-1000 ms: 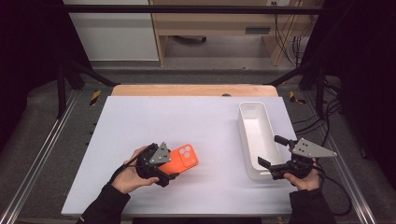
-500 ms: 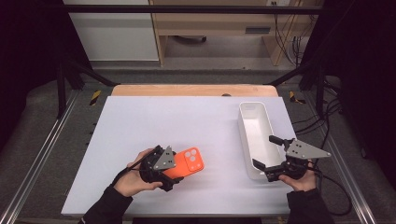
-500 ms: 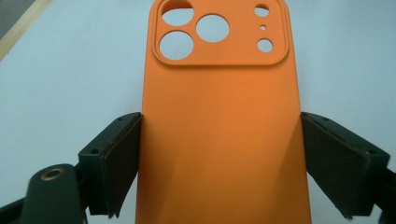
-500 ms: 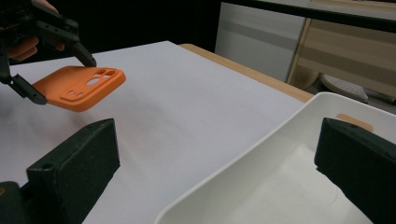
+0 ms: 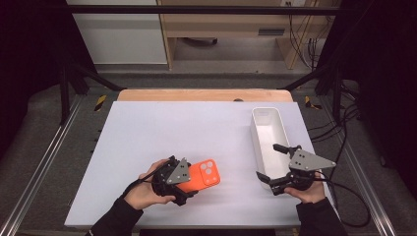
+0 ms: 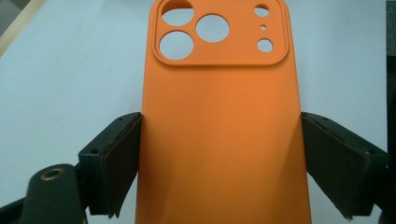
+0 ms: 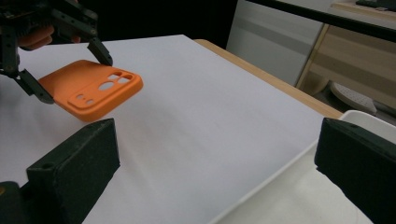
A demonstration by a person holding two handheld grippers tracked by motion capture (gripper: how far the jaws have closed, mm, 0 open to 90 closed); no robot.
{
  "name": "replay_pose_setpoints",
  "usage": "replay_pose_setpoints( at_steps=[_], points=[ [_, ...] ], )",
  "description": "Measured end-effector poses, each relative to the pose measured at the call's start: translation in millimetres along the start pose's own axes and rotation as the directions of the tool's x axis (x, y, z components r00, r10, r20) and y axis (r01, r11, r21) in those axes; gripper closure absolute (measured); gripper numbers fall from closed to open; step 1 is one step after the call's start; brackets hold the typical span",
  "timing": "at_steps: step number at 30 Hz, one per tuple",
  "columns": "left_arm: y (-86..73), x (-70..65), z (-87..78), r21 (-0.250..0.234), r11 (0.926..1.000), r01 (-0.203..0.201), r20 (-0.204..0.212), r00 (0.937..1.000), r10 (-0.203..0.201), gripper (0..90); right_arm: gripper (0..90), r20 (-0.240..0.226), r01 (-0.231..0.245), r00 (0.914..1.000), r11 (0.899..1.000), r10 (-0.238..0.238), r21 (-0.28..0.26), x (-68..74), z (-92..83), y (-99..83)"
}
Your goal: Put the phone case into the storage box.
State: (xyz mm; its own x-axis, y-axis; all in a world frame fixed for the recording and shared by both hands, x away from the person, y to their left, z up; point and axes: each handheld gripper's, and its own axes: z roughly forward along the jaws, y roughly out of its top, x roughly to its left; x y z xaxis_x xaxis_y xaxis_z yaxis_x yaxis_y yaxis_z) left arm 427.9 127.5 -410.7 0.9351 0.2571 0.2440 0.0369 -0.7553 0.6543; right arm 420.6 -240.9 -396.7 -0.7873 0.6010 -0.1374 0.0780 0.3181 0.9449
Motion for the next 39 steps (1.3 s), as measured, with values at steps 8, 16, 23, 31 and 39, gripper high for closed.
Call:
replay_pose_setpoints(
  at_steps=[8, 16, 23, 31, 39],
  points=[
    [11.7, -3.7, 6.3, 0.006, 0.9991, -0.041, 0.02, 0.999, 0.041, 15.4, 0.4, -0.036, 0.047, 0.9983, 0.998, -0.046, 0.034, 11.4, 13.0, 4.3],
    [19.8, -1.8, 2.4, 0.0, 0.9964, -0.085, 0.01, 0.9963, 0.085, 15.4, 0.4, -0.068, 0.094, 0.9935, 0.995, -0.091, 0.044, 22.2, 21.4, 11.7],
    [18.5, 0.2, 3.2, -0.008, 0.9945, -0.105, 0.009, 0.9945, 0.105, 15.5, 0.6, -0.086, 0.144, 0.9867, 0.987, -0.138, 0.066, 31.4, 29.0, 14.2],
    [18.5, 1.4, 5.9, -0.031, 0.9918, -0.124, 0.0, 0.9923, 0.124, 15.4, 1.5, -0.105, 0.227, 0.9703, 0.97, -0.218, 0.083, 40.5, 36.9, 15.2],
    [16.9, 3.3, 7.1, -0.038, 0.9895, -0.139, 0.001, 0.9902, 0.139, 15.4, 1.6, -0.134, 0.268, 0.9581, 0.957, -0.253, 0.108, 46.3, 42.1, 16.0]
  ],
)
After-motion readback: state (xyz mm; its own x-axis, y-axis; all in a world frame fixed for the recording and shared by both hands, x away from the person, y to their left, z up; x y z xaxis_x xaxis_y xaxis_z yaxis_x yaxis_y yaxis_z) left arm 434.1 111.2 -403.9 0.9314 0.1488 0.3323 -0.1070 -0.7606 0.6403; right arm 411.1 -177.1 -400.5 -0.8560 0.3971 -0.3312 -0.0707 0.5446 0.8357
